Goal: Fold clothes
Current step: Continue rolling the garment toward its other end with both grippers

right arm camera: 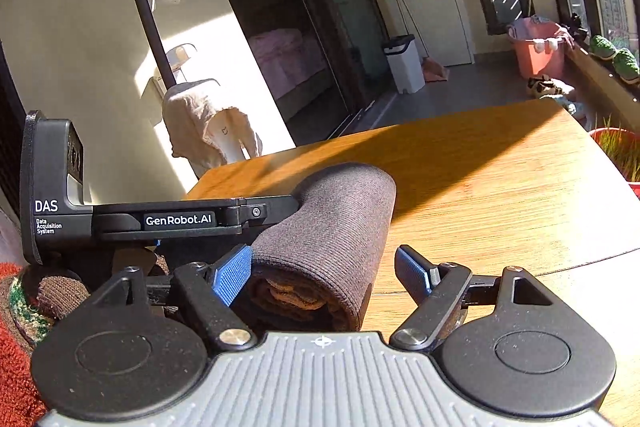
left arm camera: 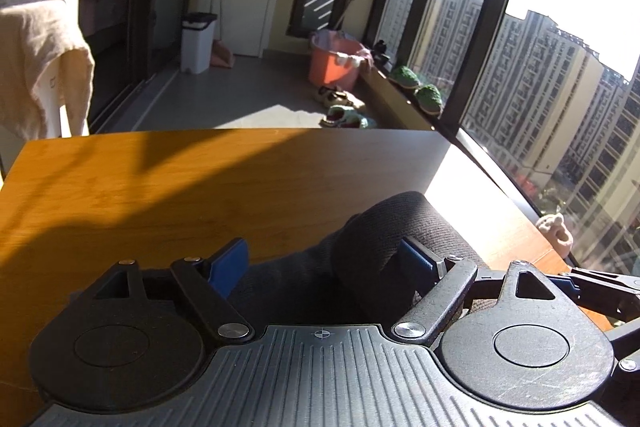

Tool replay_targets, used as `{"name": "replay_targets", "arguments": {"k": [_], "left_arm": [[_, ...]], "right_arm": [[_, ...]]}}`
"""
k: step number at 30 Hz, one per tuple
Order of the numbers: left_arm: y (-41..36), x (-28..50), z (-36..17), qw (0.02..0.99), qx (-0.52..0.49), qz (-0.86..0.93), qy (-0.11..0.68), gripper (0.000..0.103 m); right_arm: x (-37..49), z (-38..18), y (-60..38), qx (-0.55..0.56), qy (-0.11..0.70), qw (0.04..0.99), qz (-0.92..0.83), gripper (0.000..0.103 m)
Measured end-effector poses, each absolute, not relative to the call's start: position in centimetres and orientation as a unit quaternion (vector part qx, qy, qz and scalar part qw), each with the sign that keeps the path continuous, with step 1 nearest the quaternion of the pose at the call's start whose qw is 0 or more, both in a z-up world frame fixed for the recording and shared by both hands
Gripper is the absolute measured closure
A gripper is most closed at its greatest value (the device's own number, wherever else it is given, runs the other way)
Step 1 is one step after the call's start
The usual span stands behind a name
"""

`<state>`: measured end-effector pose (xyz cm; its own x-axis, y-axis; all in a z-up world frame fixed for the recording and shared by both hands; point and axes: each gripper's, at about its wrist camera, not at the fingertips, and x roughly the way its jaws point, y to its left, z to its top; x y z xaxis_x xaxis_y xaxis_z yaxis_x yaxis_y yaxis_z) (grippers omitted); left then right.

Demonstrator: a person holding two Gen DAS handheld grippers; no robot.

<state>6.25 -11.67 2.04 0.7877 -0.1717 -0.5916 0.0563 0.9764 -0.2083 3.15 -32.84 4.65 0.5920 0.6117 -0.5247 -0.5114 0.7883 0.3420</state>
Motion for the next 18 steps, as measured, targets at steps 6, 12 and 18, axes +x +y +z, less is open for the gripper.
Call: {"name": "replay_targets", "arguments": {"k": [6, 12, 18], "left_arm": [[-10.6, 5.5, 1.5, 0.941, -0.093, -0.052, 0.322, 0.012], [-8.9, 4.5, 0.9, 0.939, -0.090, -0.030, 0.329, 0.014], [-8.2, 3.3, 1.5, 0.941, -0.099, -0.019, 0.322, 0.026]], "right_arm": [[3.1, 4.1, -32.6, 0.099, 0.335, 0.880, 0.323, 0.019], [2.5, 5.6, -32.1, 0.110, 0.297, 0.890, 0.329, 0.019], [3.7, 4.3, -29.1, 0.023, 0.321, 0.908, 0.267, 0.036]]}}
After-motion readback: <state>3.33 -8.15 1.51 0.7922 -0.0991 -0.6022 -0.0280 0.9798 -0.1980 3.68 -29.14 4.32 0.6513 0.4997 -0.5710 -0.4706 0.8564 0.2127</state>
